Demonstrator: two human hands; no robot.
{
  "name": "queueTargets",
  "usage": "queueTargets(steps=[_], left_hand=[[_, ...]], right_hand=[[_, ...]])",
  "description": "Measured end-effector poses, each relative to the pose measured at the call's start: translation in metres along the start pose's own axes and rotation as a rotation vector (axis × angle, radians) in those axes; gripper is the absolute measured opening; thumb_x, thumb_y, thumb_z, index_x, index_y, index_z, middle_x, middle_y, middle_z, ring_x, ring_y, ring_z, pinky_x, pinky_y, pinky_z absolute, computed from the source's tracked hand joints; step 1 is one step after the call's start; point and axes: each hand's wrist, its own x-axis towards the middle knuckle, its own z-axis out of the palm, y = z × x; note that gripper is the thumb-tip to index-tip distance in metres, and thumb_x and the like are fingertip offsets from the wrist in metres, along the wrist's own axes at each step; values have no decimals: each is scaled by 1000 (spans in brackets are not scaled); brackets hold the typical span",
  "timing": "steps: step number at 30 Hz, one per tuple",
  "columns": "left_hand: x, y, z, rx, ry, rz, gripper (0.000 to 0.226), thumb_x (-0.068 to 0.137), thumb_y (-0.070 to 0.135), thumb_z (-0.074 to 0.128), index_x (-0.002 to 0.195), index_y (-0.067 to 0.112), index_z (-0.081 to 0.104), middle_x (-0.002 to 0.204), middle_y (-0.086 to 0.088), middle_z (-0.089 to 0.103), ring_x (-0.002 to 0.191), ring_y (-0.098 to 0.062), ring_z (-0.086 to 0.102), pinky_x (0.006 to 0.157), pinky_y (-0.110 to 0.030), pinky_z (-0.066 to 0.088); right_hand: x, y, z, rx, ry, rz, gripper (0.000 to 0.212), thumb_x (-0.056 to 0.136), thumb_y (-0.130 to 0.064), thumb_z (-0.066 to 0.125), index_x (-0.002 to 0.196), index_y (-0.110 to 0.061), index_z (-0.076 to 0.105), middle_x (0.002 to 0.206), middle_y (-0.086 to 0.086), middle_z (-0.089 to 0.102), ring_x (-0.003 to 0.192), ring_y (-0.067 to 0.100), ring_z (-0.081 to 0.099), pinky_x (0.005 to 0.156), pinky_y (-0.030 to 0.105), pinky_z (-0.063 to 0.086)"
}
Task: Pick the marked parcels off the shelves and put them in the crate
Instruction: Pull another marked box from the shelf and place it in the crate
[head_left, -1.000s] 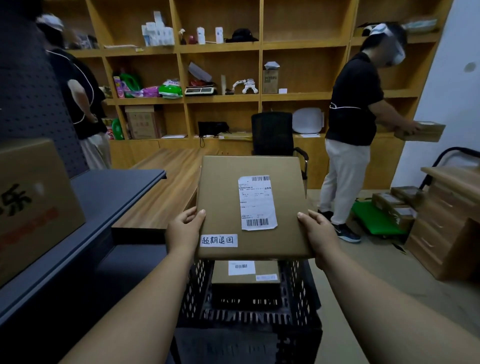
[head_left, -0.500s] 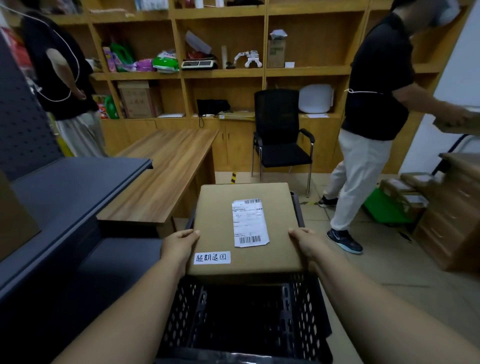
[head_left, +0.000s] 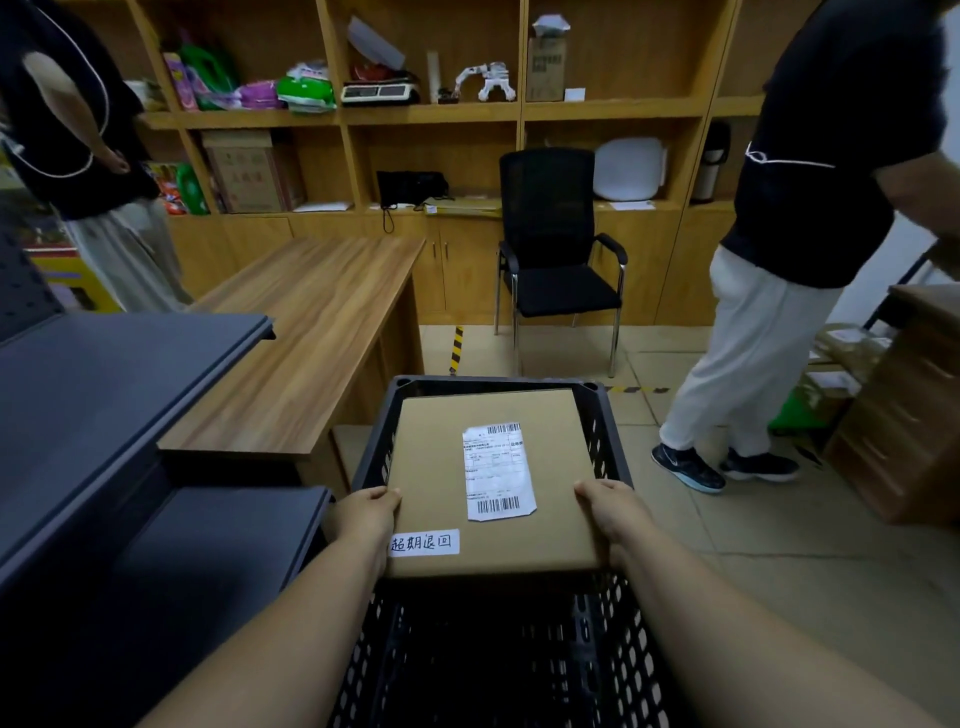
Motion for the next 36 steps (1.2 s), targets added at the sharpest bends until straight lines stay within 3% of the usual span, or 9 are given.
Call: queueTargets(steps=[3,6,9,12,16,19,24,30,36], left_hand=[[10,-4,8,13,-8,-25,29,91,18,60,117,6,64,109,-17,67,92,-35,64,84,-41,54],[19,-6,15,49,1,-19,29,92,19,58,117,6,65,107,-16,67,92,-34,63,83,-39,53],[27,-8,23,60,21,-8,24,93,18,56,108,6,68,84,-8,66,77,-28,61,71,-31,50],[33,-10,32,103,51,-16,20,93,20,54,101,11,69,69,0,57,64,-21,56,59,-27,43],[44,-19,43,133,34,-32,22,93,20,53,100,8,69,75,-5,61,80,-31,62,77,-36,53],[52,-26,49,166,31,-32,24,94,21,52,106,8,68,88,-8,64,85,-32,63,78,-35,52],[64,-33,60,187,30,-25,25,93,22,49,106,13,68,98,-13,67,87,-34,63,84,-43,54],[75,-46,67,206,32,-49,20,94,24,48,98,19,66,101,-15,66,89,-36,63,85,-44,54],[78,-56,70,186,69,-62,24,94,25,50,109,16,67,85,-4,62,83,-30,63,79,-37,53]], right_hand=[[8,3,5,0,6,15,38,90,-22,57,125,-9,53,119,16,61,100,30,58,80,35,49],[17,7,10,-23,22,23,39,89,-22,56,125,-8,53,119,16,60,105,33,58,89,39,49],[30,11,15,-38,25,37,39,88,-22,55,124,-7,55,119,16,61,106,33,58,93,42,49],[40,14,20,-18,36,61,35,89,-21,54,121,-8,55,112,14,63,98,31,60,81,35,49],[55,20,26,-14,51,87,34,88,-22,53,120,-10,54,109,13,62,95,30,59,81,35,48],[66,26,31,-26,65,97,38,86,-23,55,123,-12,55,112,12,62,101,30,59,90,40,50],[81,34,38,-7,82,132,34,86,-23,55,118,-15,55,108,11,63,99,31,60,91,43,51],[92,49,42,31,92,148,24,86,-21,55,110,-20,55,95,4,62,85,24,58,71,32,48],[94,60,45,19,113,154,18,85,-19,55,104,-20,56,102,7,64,99,30,61,93,46,50]])
